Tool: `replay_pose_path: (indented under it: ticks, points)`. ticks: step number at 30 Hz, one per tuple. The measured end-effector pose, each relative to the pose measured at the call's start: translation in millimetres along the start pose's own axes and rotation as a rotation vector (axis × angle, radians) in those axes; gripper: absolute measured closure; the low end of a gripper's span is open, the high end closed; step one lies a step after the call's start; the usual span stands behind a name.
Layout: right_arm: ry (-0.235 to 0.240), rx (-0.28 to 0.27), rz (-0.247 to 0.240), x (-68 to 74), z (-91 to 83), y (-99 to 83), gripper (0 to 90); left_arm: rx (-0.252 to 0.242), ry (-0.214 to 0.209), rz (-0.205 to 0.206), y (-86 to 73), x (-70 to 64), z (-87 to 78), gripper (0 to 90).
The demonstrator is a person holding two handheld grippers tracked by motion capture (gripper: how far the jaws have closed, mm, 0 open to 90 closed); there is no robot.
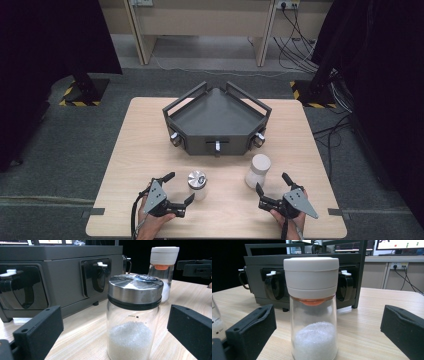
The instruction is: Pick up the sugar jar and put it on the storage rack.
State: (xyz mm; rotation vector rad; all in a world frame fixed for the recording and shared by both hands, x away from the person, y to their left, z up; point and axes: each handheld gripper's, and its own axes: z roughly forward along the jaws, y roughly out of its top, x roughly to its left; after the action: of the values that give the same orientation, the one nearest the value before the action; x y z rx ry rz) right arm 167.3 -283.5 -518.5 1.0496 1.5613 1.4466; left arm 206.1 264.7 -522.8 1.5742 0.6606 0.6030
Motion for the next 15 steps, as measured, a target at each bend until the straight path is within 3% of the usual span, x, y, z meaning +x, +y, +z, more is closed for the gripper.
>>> replay_pose_path:
  ticks: [15]
  points:
    - [-0.003,-0.003,0.003,-0.3,-0.2,-0.4,0.3,0.002,-0.006,0.015,-0.4,-1.4,2.3,0.0]
